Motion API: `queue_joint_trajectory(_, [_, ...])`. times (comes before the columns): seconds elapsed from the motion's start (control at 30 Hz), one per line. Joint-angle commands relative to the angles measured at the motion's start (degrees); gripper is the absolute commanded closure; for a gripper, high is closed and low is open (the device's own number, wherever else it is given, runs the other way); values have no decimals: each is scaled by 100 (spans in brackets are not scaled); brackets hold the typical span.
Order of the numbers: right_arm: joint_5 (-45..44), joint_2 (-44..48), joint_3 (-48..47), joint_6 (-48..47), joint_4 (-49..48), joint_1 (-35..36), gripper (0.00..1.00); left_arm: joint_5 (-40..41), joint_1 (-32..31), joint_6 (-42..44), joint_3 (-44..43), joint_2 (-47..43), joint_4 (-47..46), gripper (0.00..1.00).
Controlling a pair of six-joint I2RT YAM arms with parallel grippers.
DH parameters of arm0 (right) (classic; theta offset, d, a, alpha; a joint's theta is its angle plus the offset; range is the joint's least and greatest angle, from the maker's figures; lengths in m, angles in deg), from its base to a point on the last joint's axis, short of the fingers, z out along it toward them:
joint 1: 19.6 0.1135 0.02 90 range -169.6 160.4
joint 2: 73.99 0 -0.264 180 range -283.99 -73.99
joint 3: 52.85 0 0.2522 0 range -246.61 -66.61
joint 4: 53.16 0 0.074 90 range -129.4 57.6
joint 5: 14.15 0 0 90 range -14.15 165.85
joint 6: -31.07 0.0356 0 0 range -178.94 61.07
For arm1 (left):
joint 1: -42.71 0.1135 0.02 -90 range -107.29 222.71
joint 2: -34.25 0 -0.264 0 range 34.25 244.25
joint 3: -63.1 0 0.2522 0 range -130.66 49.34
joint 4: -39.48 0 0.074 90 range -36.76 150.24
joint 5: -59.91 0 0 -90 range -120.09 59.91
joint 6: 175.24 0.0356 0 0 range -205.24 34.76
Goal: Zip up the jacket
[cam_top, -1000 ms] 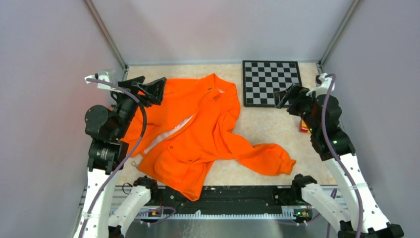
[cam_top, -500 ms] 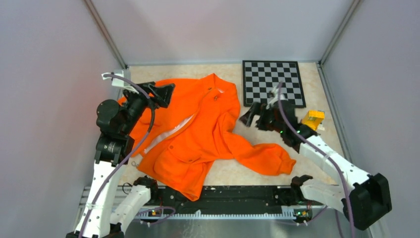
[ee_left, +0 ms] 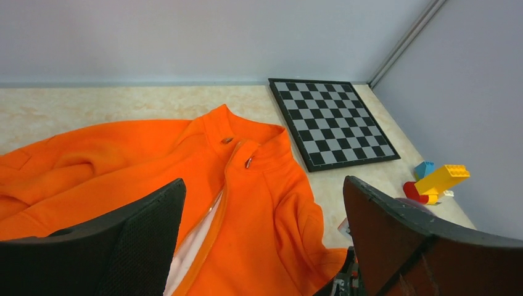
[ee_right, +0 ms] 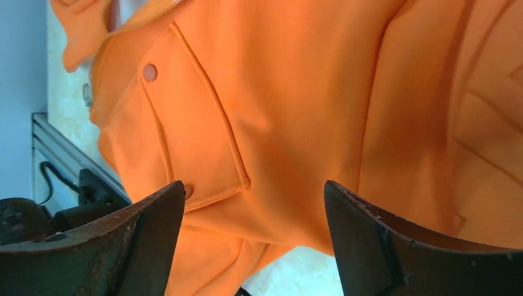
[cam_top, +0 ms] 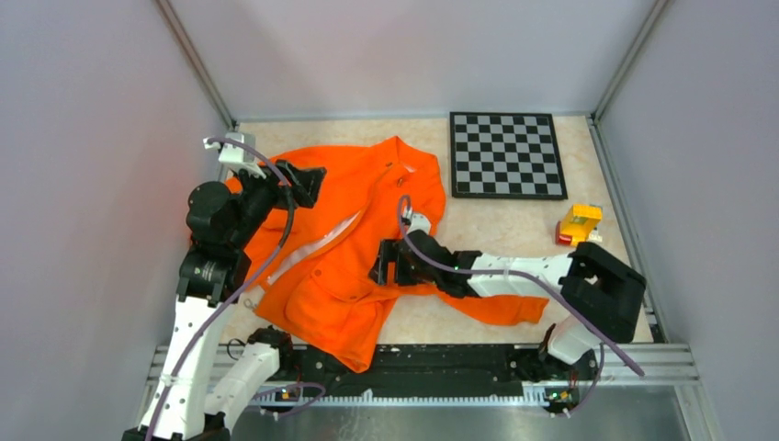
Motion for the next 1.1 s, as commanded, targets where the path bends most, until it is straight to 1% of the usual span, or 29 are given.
queue_joint_trajectory(0.0, [-652,-453,-372,227,-509,283,22,196,41,68,-66,-118,140,1])
queue_joint_trajectory(0.17, [-1318,-768,-457,155,80,250,32,26,36,-17,-50,-84,250,1])
queue_joint_trajectory(0.27, [-1986,-676,-149,42,118,149,35,-60,35,-21,-19,-12,278,1])
queue_joint_trajectory(0.37, [-2320,-638,131,-59,197,-200,38,-107,34,-100,-6,127,341,1])
queue_joint_trajectory(0.43, [-2230,-604,325,-260,125,-545,46,-179,33,-85,-42,250,400,1])
queue_joint_trajectory(0.5, [-2067,-538,505,-607,27,-927,50,-307,35,143,-178,407,559,1])
queue_joint_trajectory(0.6, [-1974,-343,628,-1157,-89,-1472,51,-156,34,586,-393,620,995,1])
queue_joint_trajectory(0.7, [-1745,-143,419,-1638,176,-1891,49,367,38,751,-348,742,1309,1])
queue_joint_trajectory(0.8, [-1804,49,215,-2202,307,-1950,45,571,41,652,-67,795,1379,1])
queue_joint_trajectory(0.9, [-1739,251,9,-2402,753,-1951,45,650,33,492,407,852,1135,1])
queue_joint_trajectory(1.0, [-1259,452,-218,-2466,1040,-1946,45,1387,38,238,726,1099,1090,1])
queue_joint_trajectory(1.07, [-828,642,-282,-2466,1043,-1897,45,1809,34,96,793,1389,1150,1])
